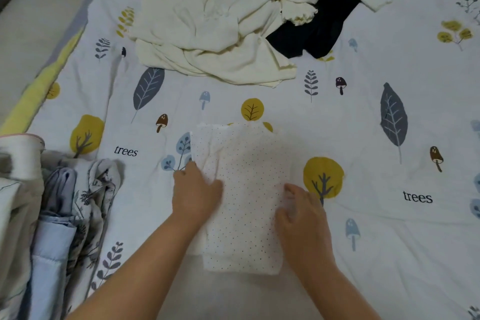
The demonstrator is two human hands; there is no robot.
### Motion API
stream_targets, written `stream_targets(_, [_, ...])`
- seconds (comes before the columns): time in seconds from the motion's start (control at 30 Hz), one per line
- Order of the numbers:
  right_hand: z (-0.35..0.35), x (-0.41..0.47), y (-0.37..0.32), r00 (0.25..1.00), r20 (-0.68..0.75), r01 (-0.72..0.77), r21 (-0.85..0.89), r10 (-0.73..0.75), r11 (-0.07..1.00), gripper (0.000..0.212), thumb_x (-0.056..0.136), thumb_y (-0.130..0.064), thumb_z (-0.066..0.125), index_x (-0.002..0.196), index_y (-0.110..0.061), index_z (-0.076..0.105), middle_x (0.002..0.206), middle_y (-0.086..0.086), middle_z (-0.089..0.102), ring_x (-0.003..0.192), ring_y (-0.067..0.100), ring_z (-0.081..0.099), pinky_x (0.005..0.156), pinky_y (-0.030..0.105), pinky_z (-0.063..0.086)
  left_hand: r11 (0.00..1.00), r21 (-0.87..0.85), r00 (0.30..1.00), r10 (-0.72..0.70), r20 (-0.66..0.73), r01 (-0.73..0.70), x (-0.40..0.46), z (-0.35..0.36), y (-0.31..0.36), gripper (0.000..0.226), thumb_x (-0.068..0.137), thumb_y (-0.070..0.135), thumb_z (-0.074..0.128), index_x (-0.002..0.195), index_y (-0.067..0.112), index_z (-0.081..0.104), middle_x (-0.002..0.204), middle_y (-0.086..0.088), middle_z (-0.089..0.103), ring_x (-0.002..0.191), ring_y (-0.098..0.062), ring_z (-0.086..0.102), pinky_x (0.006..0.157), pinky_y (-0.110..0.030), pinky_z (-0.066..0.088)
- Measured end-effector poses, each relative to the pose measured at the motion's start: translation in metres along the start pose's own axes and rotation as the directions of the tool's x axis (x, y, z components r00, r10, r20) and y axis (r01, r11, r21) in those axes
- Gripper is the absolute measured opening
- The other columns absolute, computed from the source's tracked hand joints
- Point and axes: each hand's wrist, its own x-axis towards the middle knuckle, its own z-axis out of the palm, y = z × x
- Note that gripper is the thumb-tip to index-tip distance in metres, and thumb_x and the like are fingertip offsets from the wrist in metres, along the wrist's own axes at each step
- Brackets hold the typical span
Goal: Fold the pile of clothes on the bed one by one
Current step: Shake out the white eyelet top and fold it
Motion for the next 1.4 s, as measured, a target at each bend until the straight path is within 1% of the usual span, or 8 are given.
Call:
stream_targets(0.27, [0.015, 0.019, -0.003, 0.975, 0.193, -0.162, 0.267, 0.112, 0.95, 0.08, 0.089, -0.033, 0.055, 0.149, -0.03, 0.003, 0.147, -0.003, 0.034, 0.131, 0.021, 0.039, 0.108, 0.042, 0.035, 0.953, -0.244, 0.96, 0.225, 0.164, -0.182, -0.012, 0.003, -0.016, 0.071, 0.086, 0.032, 0.061, 0.144, 0.03, 0.019, 0.124, 0.023, 0.034, 0.105, -0.004, 0.043, 0.089, -0.021, 0.037])
stream_targets(0.37, [0.015, 0.016, -0.006, 0.974, 0.193, -0.171, 0.302, 0.116, 0.938, 0.078, 0.087, -0.016, 0.057, 0.147, -0.031, 0.01, 0.131, -0.003, 0.046, 0.106, 0.016, 0.048, 0.094, 0.031, 0.042, 0.896, -0.43, 0.93, 0.246, 0.274, -0.111, -0.017, -0.007, -0.017, 0.059, 0.085, 0.022, 0.065, 0.118, 0.055, 0.029, 0.107, 0.035, 0.045, 0.09, 0.004, 0.055, 0.064, -0.006, 0.046])
stream_targets(0.53, [-0.007, -0.006, -0.02, 0.985, 0.152, -0.142, 0.404, 0.087, 0.904, 0.069, 0.083, -0.005, 0.058, 0.141, -0.031, 0.029, 0.126, -0.01, 0.05, 0.109, 0.012, 0.05, 0.094, 0.03, 0.045, 0.8, -0.6, 0.883, 0.285, 0.373, -0.004, -0.032, -0.027, -0.016, 0.061, 0.084, 0.01, 0.065, 0.089, 0.069, 0.049, 0.095, 0.03, 0.066, 0.086, -0.006, 0.069, 0.067, -0.024, 0.057])
stream_targets(0.67, [-0.036, -0.036, -0.049, 0.989, 0.141, -0.1, 0.446, 0.04, 0.89, 0.069, 0.081, -0.003, 0.059, 0.139, -0.031, 0.035, 0.128, -0.007, 0.053, 0.116, 0.018, 0.054, 0.097, 0.043, 0.049, 0.765, -0.644, 0.885, 0.305, 0.351, -0.008, -0.058, -0.063, -0.013, 0.062, 0.081, 0.012, 0.067, 0.117, 0.057, 0.046, 0.109, 0.019, 0.066, 0.098, -0.015, 0.067, 0.082, -0.037, 0.056])
stream_targets(0.87, [-0.074, -0.081, -0.115, 0.991, 0.104, 0.026, 0.49, -0.088, 0.871, 0.07, 0.077, -0.006, 0.062, 0.133, -0.04, 0.039, 0.111, -0.018, 0.058, 0.098, 0.003, 0.058, 0.072, 0.018, 0.05, 0.681, -0.719, 0.918, 0.36, 0.169, -0.135, -0.103, -0.144, -0.011, 0.068, 0.081, 0.01, 0.07, 0.088, 0.071, 0.041, 0.082, 0.053, 0.053, 0.091, 0.014, 0.061, 0.07, -0.011, 0.05])
stream_targets(0.97, [-0.082, -0.105, -0.158, 0.984, 0.103, 0.076, 0.502, -0.147, 0.862, 0.072, 0.076, -0.006, 0.063, 0.136, -0.037, 0.037, 0.117, -0.012, 0.058, 0.103, 0.01, 0.059, 0.081, 0.031, 0.055, 0.671, -0.71, 0.919, 0.385, 0.087, -0.214, -0.118, -0.194, -0.015, 0.067, 0.074, 0.016, 0.075, 0.111, 0.063, 0.044, 0.103, 0.04, 0.06, 0.096, 0.009, 0.062, 0.078, -0.018, 0.053])
stream_targets(1.1, [-0.073, -0.136, -0.215, 0.963, 0.123, 0.135, 0.556, -0.242, 0.82, 0.072, 0.077, -0.005, 0.062, 0.135, -0.037, 0.036, 0.12, -0.011, 0.056, 0.109, 0.013, 0.056, 0.091, 0.039, 0.052, 0.654, -0.687, 0.904, 0.427, -0.011, -0.317, -0.14, -0.267, -0.028, 0.069, 0.081, 0.008, 0.068, 0.09, 0.073, 0.048, 0.092, 0.043, 0.061, 0.082, 0.012, 0.064, 0.061, -0.013, 0.052])
stream_targets(1.4, [0.005, -0.199, -0.314, 0.911, 0.26, 0.107, 0.598, -0.319, 0.794, 0.074, 0.079, -0.002, 0.058, 0.142, -0.031, 0.031, 0.127, -0.012, 0.05, 0.116, 0.01, 0.049, 0.101, 0.035, 0.044, 0.682, -0.708, 0.951, 0.306, 0.05, -0.182, -0.157, -0.379, -0.12, 0.059, 0.083, 0.0, 0.063, 0.117, 0.046, 0.054, 0.112, 0.006, 0.069, 0.099, -0.022, 0.068, 0.081, -0.042, 0.054])
